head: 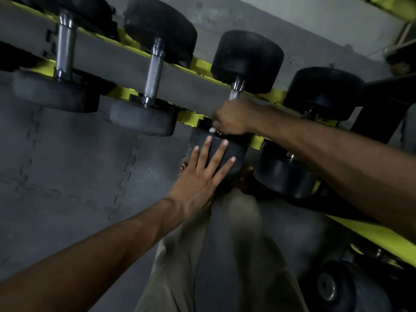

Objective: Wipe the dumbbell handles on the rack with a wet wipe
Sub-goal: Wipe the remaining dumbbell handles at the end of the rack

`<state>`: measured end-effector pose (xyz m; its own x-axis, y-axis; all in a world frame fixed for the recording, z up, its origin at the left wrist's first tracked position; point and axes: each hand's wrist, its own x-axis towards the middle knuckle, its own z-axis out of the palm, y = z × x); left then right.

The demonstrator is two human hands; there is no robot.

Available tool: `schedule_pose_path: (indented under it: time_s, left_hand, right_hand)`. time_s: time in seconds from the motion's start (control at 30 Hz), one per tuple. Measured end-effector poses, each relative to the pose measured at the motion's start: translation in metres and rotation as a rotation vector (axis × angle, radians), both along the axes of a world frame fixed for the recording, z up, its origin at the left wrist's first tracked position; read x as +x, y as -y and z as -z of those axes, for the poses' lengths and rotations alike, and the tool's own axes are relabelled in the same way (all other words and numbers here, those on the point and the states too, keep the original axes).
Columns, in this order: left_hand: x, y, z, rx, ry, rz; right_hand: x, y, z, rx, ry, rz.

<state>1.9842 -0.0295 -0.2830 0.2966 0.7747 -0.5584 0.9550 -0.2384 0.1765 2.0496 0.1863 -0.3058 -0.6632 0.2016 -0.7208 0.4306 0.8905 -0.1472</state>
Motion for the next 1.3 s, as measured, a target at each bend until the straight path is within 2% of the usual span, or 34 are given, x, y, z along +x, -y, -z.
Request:
schedule_pose_path:
  time_s: [0.03,0.1,0.2,0.27,0.3,0.4,0.47,0.57,0.7,0.8,0.9,1.0,1.07,1.17,1.3]
  left_hand:
    - [-0.001,0.002,-0.001,-0.001,-0.002,0.028]
    - [-0.005,0.006,-0.004,-0.012,-0.002,0.064]
    - [-0.006,0.01,-0.001,0.031,0.007,0.053]
    - [-0.003,0.012,0.002,0.032,0.002,0.05]
    - [-0.002,0.012,0.003,0.029,0.002,0.049]
    - [-0.001,0.012,0.003,0.051,-0.004,0.033]
    - [0.0,0.013,0.005,0.053,0.003,0.018]
    - [0.002,0.014,0.007,0.069,0.003,-0.007]
    - [0.006,0.016,0.012,0.095,0.0,-0.029]
    - [0.009,0.018,0.016,0.13,-0.006,-0.05]
    - [0.012,0.019,0.018,0.138,-0.017,-0.06]
    - [0.013,0.018,0.018,0.132,-0.031,-0.062]
    - [0.014,0.018,0.017,0.122,-0.03,-0.06]
    - [0.014,0.018,0.015,0.134,-0.022,-0.062]
    - [0.014,0.019,0.014,0.137,-0.02,-0.056]
  right_hand:
    - [-0.012,-0.01,-0.006,0.027,0.097,-0.019]
    - [-0.02,-0.023,-0.003,0.006,0.177,0.107]
    - [-0.023,-0.012,0.018,-0.228,0.264,0.391]
    - [-0.029,-0.002,0.018,-0.238,0.392,0.337]
    - [-0.029,0.0,0.018,-0.209,0.375,0.265]
    - [-0.005,-0.001,0.011,-0.12,-0.027,0.038]
    - [0.025,0.004,0.005,-0.111,-0.306,0.105]
    - [0.065,0.021,0.018,-0.107,-0.508,0.319]
    - [0.075,0.036,0.039,-0.191,-0.581,1.038]
    - [0.066,0.03,0.054,-0.425,-0.722,1.64]
    - [0.046,0.008,0.061,-0.721,-0.863,2.039]
    - [0.021,-0.005,0.061,-1.07,-0.875,2.229]
    - [0.015,-0.01,0.064,-1.176,-0.83,2.352]
    - [0.02,-0.009,0.063,-1.338,-0.824,2.334]
    - [0.031,0.011,0.061,-1.165,-0.811,2.138]
